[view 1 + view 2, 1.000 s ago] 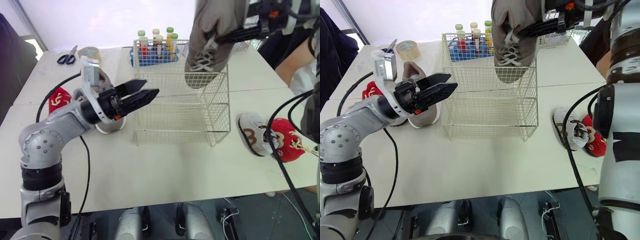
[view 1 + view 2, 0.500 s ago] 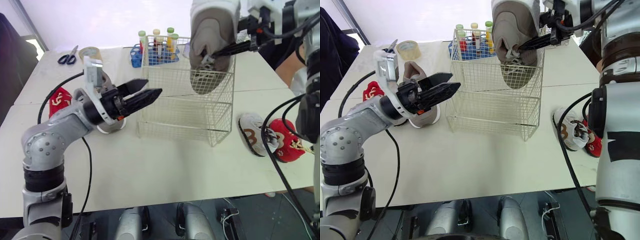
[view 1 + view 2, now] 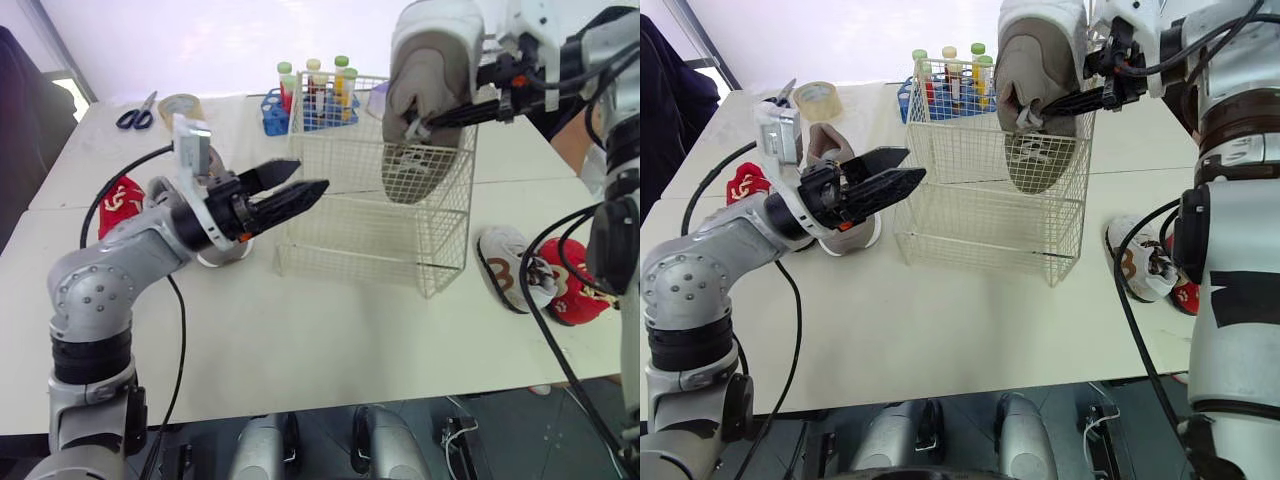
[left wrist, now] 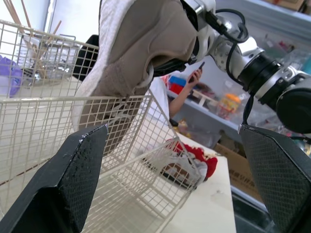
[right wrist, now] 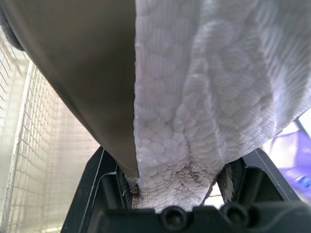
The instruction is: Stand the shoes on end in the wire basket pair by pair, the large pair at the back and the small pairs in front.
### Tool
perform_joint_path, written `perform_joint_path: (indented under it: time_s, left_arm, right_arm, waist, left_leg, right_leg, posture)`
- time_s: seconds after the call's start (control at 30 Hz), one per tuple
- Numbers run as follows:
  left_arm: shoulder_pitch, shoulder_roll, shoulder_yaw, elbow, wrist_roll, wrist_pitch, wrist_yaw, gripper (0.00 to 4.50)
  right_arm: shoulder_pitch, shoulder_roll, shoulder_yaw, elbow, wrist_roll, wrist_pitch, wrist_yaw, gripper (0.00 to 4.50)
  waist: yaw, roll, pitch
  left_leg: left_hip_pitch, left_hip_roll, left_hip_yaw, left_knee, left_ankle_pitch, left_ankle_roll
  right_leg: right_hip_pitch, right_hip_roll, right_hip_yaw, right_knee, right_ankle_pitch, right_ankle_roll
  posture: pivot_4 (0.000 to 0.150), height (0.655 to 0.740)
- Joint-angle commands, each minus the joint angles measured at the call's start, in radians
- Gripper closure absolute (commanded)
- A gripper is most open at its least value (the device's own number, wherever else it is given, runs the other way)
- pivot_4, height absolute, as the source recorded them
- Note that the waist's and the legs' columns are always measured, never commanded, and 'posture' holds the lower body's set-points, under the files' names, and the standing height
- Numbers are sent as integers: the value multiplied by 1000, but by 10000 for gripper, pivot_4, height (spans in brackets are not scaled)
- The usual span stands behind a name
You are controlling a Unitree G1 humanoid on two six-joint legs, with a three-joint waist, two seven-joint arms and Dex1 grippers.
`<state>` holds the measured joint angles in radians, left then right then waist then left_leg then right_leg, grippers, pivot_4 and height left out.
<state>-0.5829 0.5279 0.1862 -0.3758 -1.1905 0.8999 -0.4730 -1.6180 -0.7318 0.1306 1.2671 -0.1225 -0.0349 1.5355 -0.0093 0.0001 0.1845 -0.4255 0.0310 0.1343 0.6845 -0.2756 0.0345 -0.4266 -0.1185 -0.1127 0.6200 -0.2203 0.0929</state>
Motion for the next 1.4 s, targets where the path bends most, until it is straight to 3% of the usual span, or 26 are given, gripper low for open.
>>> perform_joint_path:
  time_s: [0.03,0.4,0.77,1.03,1.17,1.4]
  left_arm:
    - [-6,11,-40,-1,68,-29,-43,659]
    - [-54,8,-53,23,119,-28,-108,659]
    - [-87,55,0,-7,59,8,-93,659]
    - [-67,66,-43,5,123,-6,-97,659]
    - [-52,64,-105,38,215,-26,-132,659]
    - [-59,41,-136,86,269,-43,-182,659]
  right_arm:
    - [37,-30,-12,2,3,70,44,27205]
    - [118,7,13,-88,135,123,79,27205]
    - [152,76,132,-182,305,127,79,27205]
    - [125,54,128,-127,212,58,79,27205]
    - [111,4,110,-144,182,63,78,27205]
    - [107,-55,96,-194,174,106,79,27205]
  waist:
    - [-1,0,0]
    - [-9,0,0]
    - [-39,1,0]
    - [-38,1,0]
    - [-32,1,0]
    - [-12,1,0]
  left_leg:
    - [0,0,0,0,0,0]
    - [1,1,0,0,0,0]
    - [5,2,1,-1,1,-2]
    - [7,2,2,-1,2,-4]
    - [7,2,2,-1,2,-4]
    - [6,1,2,0,2,-4]
  right_leg:
    - [0,0,0,0,0,0]
    - [0,1,0,0,0,0]
    - [0,1,2,6,0,0]
    - [0,1,3,9,-1,0]
    - [0,1,3,9,-1,-1]
    - [0,0,3,9,0,-1]
  posture:
    - [1500,7400]
    - [1500,7400]
    - [1500,7400]
    - [1500,7400]
    - [1500,7400]
    - [1500,7400]
